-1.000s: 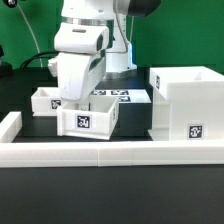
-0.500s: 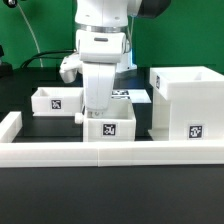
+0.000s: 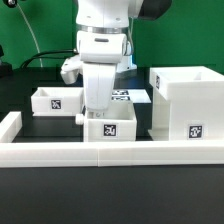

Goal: Assemble drawer

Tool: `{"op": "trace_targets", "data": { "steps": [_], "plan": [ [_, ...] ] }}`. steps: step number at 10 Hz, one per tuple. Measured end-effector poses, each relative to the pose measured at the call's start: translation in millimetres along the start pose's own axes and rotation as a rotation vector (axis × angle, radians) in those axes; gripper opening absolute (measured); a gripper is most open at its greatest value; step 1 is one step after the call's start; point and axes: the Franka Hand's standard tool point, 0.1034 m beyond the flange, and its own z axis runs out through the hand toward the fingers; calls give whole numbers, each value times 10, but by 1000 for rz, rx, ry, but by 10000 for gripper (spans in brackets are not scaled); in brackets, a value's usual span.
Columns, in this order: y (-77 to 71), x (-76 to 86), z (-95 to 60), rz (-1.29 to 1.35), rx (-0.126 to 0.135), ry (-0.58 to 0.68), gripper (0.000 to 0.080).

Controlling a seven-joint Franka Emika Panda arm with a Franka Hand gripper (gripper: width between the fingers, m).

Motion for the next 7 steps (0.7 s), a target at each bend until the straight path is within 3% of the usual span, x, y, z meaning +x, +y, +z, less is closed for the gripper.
{"op": "trace_targets", "data": {
  "steps": [2, 3, 7],
  "plan": [
    [-8, -27, 9, 6, -1, 0, 42],
    [5, -18, 15, 7, -29, 2, 42],
    [7, 21, 31, 20, -58, 7, 42]
  ]
}}
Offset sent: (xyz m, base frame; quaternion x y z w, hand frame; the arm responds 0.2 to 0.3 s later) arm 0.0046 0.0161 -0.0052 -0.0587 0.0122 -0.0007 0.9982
